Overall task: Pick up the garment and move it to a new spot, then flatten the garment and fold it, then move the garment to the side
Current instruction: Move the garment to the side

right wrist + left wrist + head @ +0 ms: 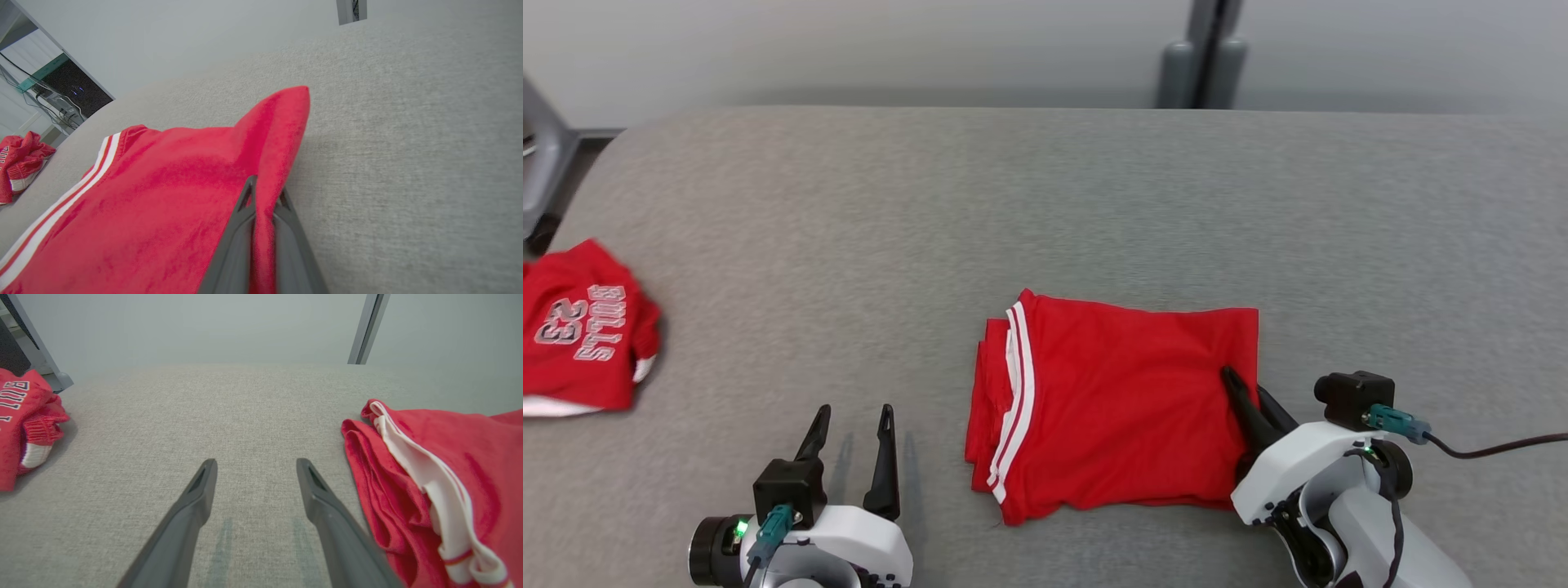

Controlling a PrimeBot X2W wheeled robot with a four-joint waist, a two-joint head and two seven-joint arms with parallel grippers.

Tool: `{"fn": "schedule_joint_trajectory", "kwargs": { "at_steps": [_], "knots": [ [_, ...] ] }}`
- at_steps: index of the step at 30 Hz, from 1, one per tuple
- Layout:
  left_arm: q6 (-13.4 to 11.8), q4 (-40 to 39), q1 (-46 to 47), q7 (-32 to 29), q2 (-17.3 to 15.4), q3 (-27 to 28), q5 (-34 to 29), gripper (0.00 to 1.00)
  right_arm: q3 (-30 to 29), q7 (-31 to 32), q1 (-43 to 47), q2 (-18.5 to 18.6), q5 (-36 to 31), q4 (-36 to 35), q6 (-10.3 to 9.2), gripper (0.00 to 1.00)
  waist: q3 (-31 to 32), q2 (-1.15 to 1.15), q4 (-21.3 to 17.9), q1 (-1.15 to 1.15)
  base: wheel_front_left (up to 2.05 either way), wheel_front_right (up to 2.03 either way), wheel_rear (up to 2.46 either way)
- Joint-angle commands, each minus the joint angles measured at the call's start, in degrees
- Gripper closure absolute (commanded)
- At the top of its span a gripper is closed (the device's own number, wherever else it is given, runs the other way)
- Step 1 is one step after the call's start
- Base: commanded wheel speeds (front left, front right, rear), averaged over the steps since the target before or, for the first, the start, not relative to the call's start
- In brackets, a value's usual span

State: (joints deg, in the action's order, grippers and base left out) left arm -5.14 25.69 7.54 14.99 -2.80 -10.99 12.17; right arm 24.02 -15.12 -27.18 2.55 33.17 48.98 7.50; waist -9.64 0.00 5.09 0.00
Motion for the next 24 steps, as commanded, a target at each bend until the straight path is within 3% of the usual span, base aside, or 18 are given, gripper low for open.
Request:
{"fn": "schedule_joint_trajectory", "kwargs": {
  "at_steps": [1,16,24],
  "knots": [
    [-0.05,-0.29,1.07,0.27,-0.23,0.13,-0.17,0.00,-0.28,-0.02,0.45,0.68,-0.16,-0.42,-0.02,1.00,0.64,0.00,-3.89,0.00,0.00,0.00,0.00],
    [1.03,0.29,2.32,0.26,-0.24,0.65,-2.29,0.00,0.88,-0.03,2.48,0.57,0.45,-3.34,-0.02,1.00,0.08,0.00,-27.39,0.00,0.00,0.00,0.00],
    [1.82,0.38,2.62,0.26,-0.28,0.65,-3.38,0.00,1.87,-0.03,3.74,0.50,1.01,-5.41,-0.02,1.00,-0.66,0.00,-33.42,0.00,0.00,0.00,0.00]
  ]
}}
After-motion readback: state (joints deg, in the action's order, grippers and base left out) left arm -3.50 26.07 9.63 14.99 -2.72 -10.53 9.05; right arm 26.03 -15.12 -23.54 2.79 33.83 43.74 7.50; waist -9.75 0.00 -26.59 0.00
